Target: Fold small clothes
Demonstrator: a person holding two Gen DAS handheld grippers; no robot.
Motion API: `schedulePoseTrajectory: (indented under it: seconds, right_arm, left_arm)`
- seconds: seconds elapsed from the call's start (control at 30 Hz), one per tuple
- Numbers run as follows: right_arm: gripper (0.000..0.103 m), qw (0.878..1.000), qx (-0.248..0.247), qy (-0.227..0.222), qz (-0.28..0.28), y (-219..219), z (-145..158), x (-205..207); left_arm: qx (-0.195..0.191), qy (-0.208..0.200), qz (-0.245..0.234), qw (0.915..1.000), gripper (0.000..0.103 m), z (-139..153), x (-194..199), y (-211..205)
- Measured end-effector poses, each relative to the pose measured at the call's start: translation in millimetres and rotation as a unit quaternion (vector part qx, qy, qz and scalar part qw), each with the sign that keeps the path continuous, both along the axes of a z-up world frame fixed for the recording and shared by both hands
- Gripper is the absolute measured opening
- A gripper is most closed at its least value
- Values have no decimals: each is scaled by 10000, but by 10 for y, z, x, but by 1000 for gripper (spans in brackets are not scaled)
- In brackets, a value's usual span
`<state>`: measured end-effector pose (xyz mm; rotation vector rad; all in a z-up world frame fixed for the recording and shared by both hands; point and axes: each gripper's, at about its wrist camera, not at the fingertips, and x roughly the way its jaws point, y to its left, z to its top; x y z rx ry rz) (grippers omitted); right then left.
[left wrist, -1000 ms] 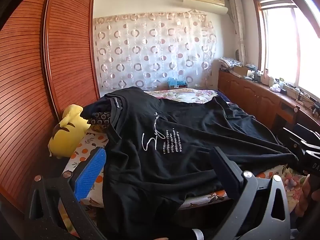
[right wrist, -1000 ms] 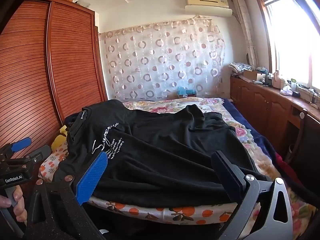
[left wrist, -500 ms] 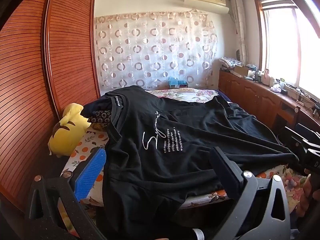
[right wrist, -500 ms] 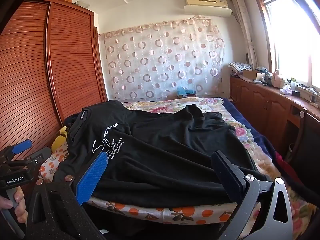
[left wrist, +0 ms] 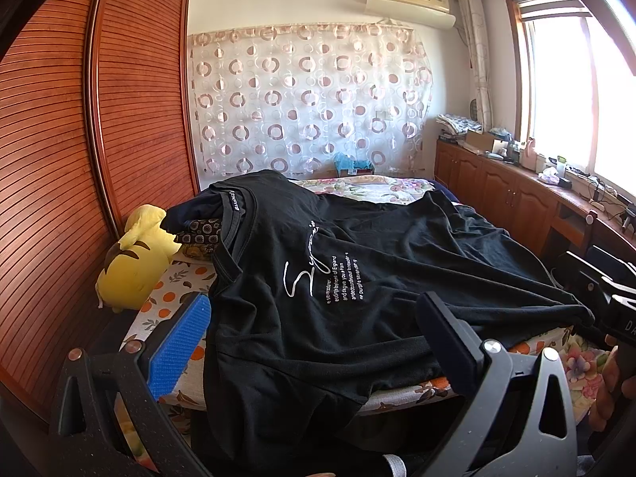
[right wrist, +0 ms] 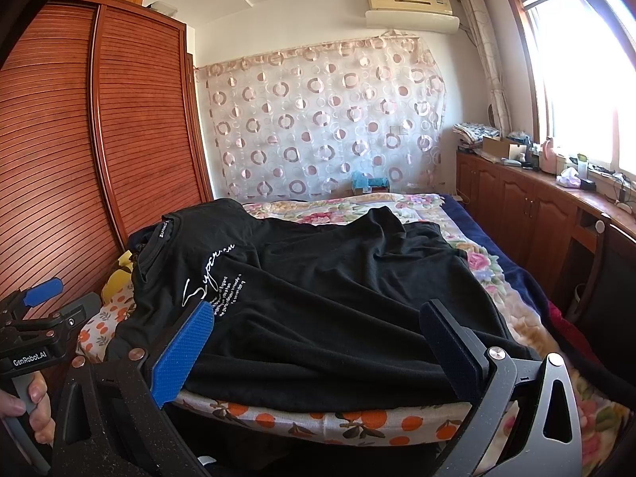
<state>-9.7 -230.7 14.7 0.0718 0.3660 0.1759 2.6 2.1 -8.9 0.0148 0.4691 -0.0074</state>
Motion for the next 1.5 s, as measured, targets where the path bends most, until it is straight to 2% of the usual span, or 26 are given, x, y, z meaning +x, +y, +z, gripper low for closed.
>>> schedulePoseTrajectory:
  seconds: [1.5]
  right_arm:
    - [103,10000,68,-52,31,19,-27,21]
  left_arm:
    - [-7,-14,8,10000,103,17,-4,10]
